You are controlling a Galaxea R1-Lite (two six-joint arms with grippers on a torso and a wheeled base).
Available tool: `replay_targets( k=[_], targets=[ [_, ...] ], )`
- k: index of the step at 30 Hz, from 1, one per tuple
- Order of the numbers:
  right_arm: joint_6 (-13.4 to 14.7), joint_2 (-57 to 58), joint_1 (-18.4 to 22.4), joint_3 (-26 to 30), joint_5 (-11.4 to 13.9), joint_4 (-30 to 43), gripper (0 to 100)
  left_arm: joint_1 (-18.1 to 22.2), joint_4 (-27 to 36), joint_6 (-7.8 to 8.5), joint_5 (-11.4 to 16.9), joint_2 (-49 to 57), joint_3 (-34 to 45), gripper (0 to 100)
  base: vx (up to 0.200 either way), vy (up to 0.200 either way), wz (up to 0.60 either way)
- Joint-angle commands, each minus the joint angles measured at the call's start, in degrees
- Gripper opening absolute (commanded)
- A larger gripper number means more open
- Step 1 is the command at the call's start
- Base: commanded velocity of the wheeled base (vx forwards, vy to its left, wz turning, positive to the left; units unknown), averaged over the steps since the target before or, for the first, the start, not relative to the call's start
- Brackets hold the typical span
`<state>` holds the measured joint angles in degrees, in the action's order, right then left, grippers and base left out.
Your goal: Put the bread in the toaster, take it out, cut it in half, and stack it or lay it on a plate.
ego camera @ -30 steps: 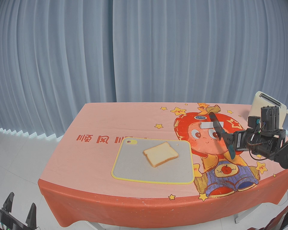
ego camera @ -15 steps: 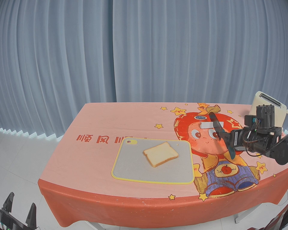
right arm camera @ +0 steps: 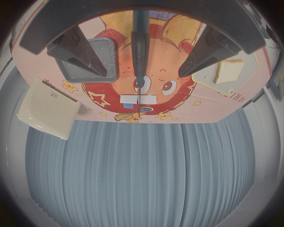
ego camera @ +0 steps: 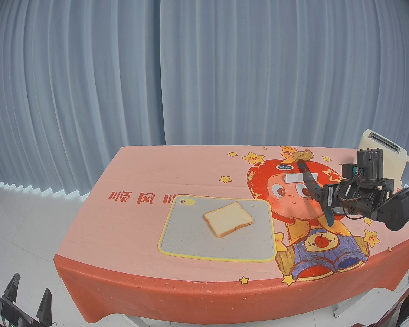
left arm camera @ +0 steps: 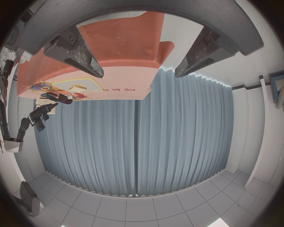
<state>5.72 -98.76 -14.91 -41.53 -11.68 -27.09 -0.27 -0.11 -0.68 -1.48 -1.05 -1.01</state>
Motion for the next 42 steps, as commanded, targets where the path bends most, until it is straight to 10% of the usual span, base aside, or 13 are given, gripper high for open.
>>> replay_targets(
  k=[1,35,36,42],
  targets=[
    [0.08,-0.38,-0.03,-0.74,-0.27,0.46,100,0.0,0.02,-0.11,-0.02,-0.09,1.01,100,0.0,0.0,0.0],
    [0.0,-7.06,1.29,-1.88,-0.63,-0.16,100,0.0,-0.07,-0.02,-0.02,-0.09,1.01,100,0.0,0.0,0.0],
    [0.0,-7.15,1.2,-1.97,-0.63,-0.16,0,0.0,0.02,-0.02,-0.02,-0.09,1.01,100,0.0,0.0,0.0],
    [0.08,-6.71,1.11,-1.71,-0.63,-0.07,0,0.0,0.02,-0.02,-0.02,-0.09,1.01,100,0.0,0.0,0.0]
  ],
)
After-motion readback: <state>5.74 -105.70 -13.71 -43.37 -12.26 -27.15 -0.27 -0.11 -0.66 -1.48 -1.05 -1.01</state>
